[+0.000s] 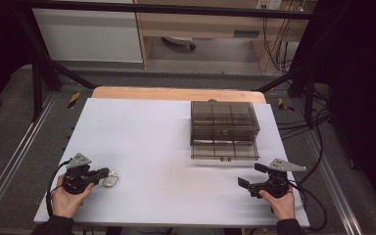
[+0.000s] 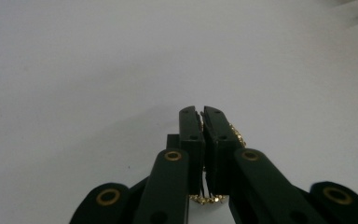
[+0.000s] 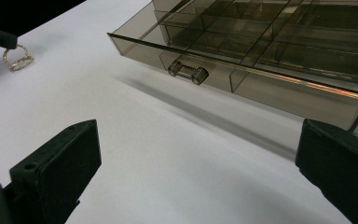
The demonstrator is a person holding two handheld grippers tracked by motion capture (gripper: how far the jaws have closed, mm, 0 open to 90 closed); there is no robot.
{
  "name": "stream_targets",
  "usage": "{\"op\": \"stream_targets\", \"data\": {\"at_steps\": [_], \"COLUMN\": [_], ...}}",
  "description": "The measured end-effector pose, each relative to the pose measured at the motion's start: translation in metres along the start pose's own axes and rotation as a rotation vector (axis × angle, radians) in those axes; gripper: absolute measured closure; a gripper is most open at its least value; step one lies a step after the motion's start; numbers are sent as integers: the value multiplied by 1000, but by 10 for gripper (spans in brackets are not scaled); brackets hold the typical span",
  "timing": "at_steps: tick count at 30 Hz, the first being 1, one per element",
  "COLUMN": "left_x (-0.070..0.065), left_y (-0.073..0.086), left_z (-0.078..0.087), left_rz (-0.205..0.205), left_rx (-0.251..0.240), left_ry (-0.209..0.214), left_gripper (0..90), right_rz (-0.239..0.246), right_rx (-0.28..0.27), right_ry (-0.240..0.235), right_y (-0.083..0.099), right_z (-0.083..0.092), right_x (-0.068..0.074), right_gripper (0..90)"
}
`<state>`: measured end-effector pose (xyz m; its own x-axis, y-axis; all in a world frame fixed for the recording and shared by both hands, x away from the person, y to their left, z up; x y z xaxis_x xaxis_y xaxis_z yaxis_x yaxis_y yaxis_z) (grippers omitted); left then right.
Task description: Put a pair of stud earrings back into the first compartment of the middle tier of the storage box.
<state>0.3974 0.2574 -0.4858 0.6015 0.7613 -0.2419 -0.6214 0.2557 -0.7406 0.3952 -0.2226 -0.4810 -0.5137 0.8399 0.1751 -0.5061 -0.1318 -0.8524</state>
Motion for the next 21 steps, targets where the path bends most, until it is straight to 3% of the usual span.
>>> {"op": "stream_targets", "data": {"at_steps": [21], "left_x": [-25], "left_y": [-21], "left_z": [-8], "left_rz": [-36], "left_rx": [-9], "left_ry": [33], "left_gripper": [865], "right_rz": [8], "right_rx": [12], "right_ry": [2], "right_y": [2], "right_z": [-1], "right_x": [0], "right_gripper": [6]}}
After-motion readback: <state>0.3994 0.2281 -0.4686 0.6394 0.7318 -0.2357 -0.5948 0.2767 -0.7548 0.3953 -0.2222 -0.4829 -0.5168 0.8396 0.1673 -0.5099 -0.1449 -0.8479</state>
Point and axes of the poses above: each handheld gripper's, and its own axes: z roughly backward along the jaws, y roughly out of its underside, x roughly to its left, the point moved 9 cm from there along -z, roughly forward along the jaws, and after that the axes turned 9 degrees about y, right-handed, at the moved point
